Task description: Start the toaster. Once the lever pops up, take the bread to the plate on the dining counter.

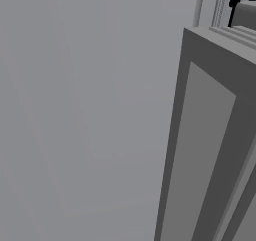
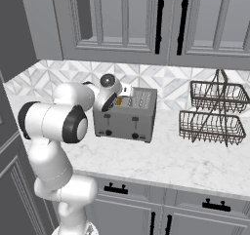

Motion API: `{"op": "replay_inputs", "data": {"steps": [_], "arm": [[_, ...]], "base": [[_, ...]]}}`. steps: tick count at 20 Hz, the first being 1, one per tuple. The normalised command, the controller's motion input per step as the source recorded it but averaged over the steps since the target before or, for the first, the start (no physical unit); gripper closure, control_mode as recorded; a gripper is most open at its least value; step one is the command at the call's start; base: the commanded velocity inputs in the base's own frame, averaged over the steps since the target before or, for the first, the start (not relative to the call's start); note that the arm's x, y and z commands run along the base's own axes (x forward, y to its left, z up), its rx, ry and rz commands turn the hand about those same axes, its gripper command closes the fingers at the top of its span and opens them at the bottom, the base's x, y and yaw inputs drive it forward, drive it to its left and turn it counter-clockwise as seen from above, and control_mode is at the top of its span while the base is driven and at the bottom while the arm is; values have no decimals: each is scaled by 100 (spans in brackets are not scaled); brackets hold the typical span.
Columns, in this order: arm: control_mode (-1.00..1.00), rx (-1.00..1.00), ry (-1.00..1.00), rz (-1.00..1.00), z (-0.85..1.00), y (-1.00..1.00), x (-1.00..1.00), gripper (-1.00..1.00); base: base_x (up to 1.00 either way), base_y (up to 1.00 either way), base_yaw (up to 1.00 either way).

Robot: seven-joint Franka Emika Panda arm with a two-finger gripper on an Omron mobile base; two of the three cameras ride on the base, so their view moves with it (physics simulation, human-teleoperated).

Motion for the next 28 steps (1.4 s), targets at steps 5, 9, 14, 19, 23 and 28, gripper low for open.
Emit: {"op": "replay_inputs", "data": {"steps": [5,9,14,19,23,28], "arm": [[-100,0,0,0,0,0,0,-100],[-100,0,0,0,0,0,0,100],[-100,0,0,0,0,0,0,100],[-100,0,0,0,0,0,0,100],[-100,0,0,0,0,0,0,100],[-100,0,0,0,0,0,0,100]], "base": [[0,0,0],[0,0,0],[0,0,0],[0,0,0],[0,0,0],[0,0,0]]}}
